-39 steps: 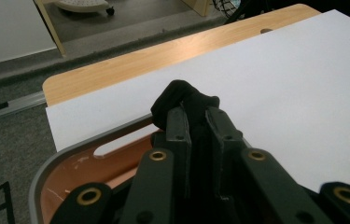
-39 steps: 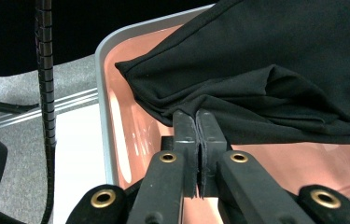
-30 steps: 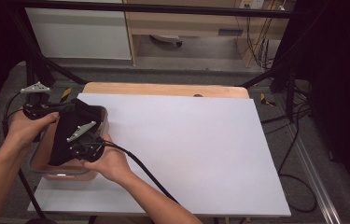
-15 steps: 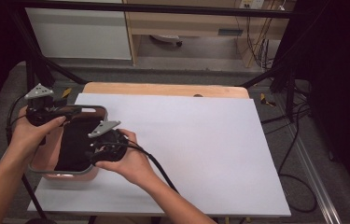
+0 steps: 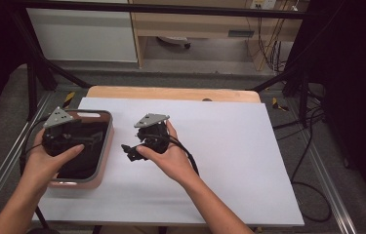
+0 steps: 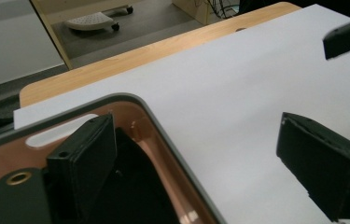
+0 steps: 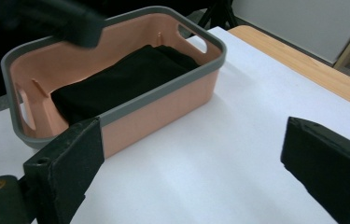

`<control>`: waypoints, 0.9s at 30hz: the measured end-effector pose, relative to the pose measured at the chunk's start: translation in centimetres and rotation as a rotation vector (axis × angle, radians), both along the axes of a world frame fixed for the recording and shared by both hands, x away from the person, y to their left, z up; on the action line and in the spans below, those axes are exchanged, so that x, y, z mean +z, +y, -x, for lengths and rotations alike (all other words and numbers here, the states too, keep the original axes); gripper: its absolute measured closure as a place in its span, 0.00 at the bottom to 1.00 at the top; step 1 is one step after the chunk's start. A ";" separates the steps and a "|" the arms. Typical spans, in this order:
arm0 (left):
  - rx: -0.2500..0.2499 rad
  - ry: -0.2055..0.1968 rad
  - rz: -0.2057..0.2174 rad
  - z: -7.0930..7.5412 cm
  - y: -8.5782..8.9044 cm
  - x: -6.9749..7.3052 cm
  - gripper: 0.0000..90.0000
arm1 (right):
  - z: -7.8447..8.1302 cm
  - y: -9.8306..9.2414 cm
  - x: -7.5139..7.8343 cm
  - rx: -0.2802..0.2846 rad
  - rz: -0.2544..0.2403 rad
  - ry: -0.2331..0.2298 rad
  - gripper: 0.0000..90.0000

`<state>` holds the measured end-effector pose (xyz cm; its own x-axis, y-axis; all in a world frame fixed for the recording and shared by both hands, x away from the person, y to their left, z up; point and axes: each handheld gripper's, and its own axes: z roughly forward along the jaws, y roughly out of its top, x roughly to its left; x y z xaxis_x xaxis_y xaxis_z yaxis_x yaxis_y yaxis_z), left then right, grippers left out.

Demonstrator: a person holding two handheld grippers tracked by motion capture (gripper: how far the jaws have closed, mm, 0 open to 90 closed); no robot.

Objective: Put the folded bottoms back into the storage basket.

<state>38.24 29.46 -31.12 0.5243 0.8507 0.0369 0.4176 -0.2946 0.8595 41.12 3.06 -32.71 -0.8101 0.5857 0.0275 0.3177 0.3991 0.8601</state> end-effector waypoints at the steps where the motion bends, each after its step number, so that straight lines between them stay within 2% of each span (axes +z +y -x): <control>1: -0.007 0.002 0.003 0.3 -0.3 -0.2 0.12 | -0.1 -0.3 0.1 -0.002 -0.003 -0.003 0.06; 3: -0.033 0.002 0.025 0.9 -0.7 -0.7 0.11 | -0.4 -0.8 0.3 -0.005 -0.014 0.002 0.07; 5: -0.036 0.004 0.031 1.5 -1.0 -1.3 0.10 | -0.7 -1.3 0.7 -0.012 -0.017 -0.002 0.07; 8: -0.040 -0.001 0.064 2.0 -1.4 -2.0 0.09 | -1.1 -1.9 1.0 -0.025 -0.038 0.004 0.08; 11: -0.055 0.012 0.038 2.2 -1.9 -2.3 0.09 | -1.5 -2.4 1.3 -0.037 -0.035 0.003 0.09; 14: -0.035 -0.002 0.054 2.5 -2.0 -2.5 0.10 | -1.8 -3.2 1.5 -0.057 -0.042 0.004 0.09; 19: -0.040 -0.011 0.067 3.1 -2.2 -2.7 0.10 | -2.3 -4.4 1.7 -0.091 -0.050 0.006 0.08; 26: -0.029 -0.022 0.083 3.6 -1.8 -3.0 0.09 | -2.6 -6.0 2.0 -0.108 -0.057 0.002 0.07; 27: -0.029 -0.023 0.098 3.6 -1.7 -3.0 0.09 | -2.7 -6.1 2.0 -0.110 -0.056 0.001 0.07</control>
